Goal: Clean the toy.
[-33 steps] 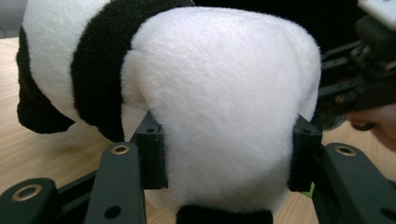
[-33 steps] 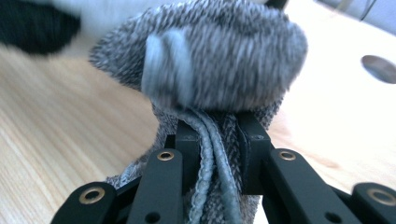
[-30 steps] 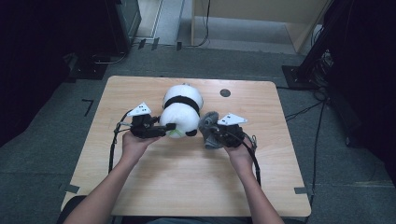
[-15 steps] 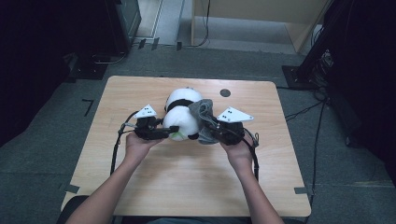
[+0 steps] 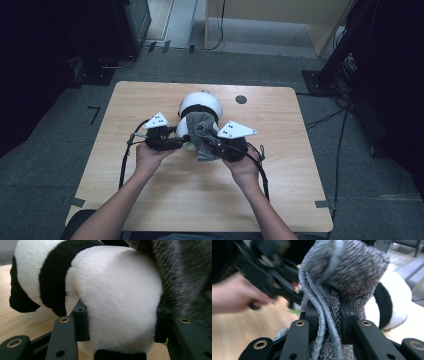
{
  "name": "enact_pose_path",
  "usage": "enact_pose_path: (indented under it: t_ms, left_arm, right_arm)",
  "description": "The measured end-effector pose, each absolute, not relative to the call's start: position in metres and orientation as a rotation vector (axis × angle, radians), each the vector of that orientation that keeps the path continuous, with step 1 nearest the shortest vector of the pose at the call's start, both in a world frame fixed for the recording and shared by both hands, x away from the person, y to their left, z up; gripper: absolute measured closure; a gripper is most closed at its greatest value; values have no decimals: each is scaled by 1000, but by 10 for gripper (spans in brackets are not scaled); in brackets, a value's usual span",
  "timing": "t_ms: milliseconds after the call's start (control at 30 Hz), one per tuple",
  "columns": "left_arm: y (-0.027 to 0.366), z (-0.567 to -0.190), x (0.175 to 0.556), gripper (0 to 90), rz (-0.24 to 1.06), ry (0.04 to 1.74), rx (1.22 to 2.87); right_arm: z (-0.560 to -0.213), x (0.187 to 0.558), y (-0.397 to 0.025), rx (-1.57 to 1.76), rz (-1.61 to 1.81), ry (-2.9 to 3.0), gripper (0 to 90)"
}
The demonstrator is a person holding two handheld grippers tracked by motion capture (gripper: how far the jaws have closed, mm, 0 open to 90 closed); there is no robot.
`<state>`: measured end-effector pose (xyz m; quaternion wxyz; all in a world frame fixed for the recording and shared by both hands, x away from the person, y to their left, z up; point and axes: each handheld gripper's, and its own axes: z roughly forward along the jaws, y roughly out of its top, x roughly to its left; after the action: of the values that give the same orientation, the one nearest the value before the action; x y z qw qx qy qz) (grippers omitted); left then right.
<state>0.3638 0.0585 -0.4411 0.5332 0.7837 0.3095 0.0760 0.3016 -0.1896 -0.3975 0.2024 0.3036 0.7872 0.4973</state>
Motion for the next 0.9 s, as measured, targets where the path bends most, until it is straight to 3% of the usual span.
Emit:
enact_pose_path:
  t_ms: [900]
  left_arm:
    - [66,-445,371,484,173,808,1851]
  right_arm:
    - [-443,309,-175,824,1299,2392,755]
